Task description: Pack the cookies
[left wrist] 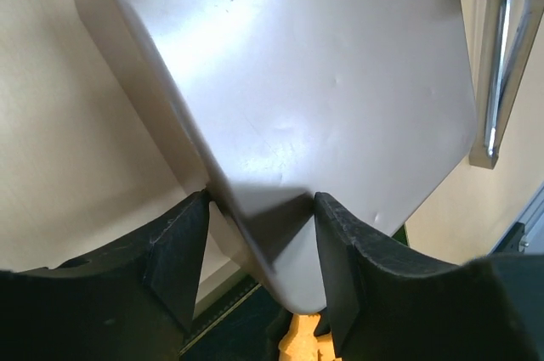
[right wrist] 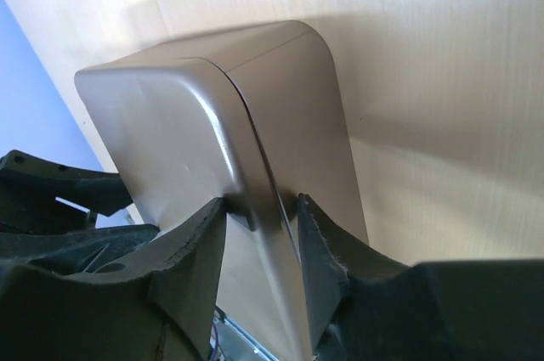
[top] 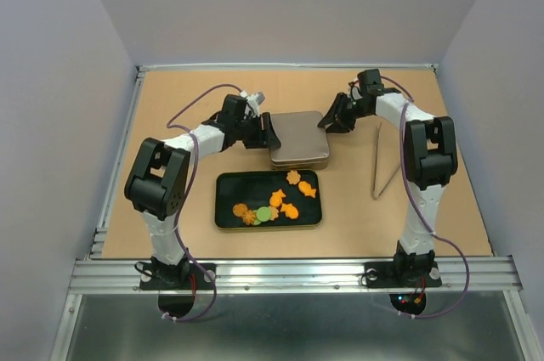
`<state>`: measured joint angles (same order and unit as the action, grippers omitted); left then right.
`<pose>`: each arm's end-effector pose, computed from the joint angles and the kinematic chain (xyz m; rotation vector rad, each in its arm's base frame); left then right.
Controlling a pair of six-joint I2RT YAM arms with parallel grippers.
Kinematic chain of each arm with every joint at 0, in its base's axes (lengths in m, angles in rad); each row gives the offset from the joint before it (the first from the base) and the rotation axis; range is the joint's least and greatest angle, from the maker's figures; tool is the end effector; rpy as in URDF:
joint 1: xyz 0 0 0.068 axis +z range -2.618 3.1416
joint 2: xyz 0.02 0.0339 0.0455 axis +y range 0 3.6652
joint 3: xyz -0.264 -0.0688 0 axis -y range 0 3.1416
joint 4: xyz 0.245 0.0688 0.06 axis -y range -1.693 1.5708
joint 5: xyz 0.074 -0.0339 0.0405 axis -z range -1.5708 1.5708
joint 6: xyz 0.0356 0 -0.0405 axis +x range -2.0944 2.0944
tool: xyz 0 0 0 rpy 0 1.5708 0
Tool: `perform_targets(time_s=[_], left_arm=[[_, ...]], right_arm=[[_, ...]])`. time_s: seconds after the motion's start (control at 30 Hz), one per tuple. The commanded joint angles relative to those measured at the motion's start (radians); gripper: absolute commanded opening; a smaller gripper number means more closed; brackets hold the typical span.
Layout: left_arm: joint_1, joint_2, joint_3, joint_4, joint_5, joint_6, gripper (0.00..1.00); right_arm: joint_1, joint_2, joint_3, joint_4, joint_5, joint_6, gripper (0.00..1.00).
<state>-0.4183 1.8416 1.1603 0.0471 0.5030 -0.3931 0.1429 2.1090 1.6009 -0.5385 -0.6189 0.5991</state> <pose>0.3617 -0.1796 0.1979 0.3248 2.2743 -0.9927 0.4426 0.0845 0.1842 0.3825 2.6656 1.0604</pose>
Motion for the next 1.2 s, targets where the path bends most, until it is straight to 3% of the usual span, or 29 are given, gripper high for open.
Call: perform_targets(time_s=[0.0, 0.17, 0.37, 0.57, 0.6, 0.67, 0.7, 0.93, 1.03, 1.17], left_arm=[[-0.022, -0.064, -0.053, 0.022, 0.035, -0.012, 0.51], [-0.037, -0.079, -0.073, 0.028, 0.009, -0.015, 0.48], [-0.076, -0.097, -0.06, 0.01, -0.021, 0.0, 0.59], [-0.108, -0.108, -0.054, -0.006, -0.043, 0.019, 0.66], [-0.112, -0.107, -0.059, -0.012, -0.055, 0.017, 0.66], [-0.111, -0.107, -0.066, -0.012, -0.064, 0.013, 0.65], [-0.111, -0.107, -0.07, -0.012, -0.07, 0.01, 0.64], [-0.111, -0.082, -0.091, -0.009, -0.078, 0.0, 0.21], [-0.111, -0.084, -0.093, -0.009, -0.087, 0.0, 0.2], [-0.111, -0.126, -0.082, -0.041, -0.124, 0.01, 0.36]], right_arm=[[0.043, -0.038, -0.033, -0.041, 0.047, -0.009, 0.46], [0.06, -0.056, -0.039, -0.052, 0.061, -0.001, 0.52], [0.066, -0.081, -0.064, -0.077, 0.079, -0.004, 0.5], [0.067, -0.124, -0.136, -0.089, 0.111, -0.012, 0.37], [0.067, -0.148, -0.171, -0.087, 0.116, -0.016, 0.3], [0.067, -0.15, -0.182, -0.087, 0.119, -0.016, 0.28], [0.067, -0.152, -0.185, -0.087, 0.12, -0.018, 0.27], [0.067, -0.165, -0.176, -0.089, 0.127, -0.024, 0.19], [0.067, -0.17, -0.17, -0.09, 0.127, -0.025, 0.16], [0.067, -0.184, -0.148, -0.098, 0.14, -0.028, 0.22]])
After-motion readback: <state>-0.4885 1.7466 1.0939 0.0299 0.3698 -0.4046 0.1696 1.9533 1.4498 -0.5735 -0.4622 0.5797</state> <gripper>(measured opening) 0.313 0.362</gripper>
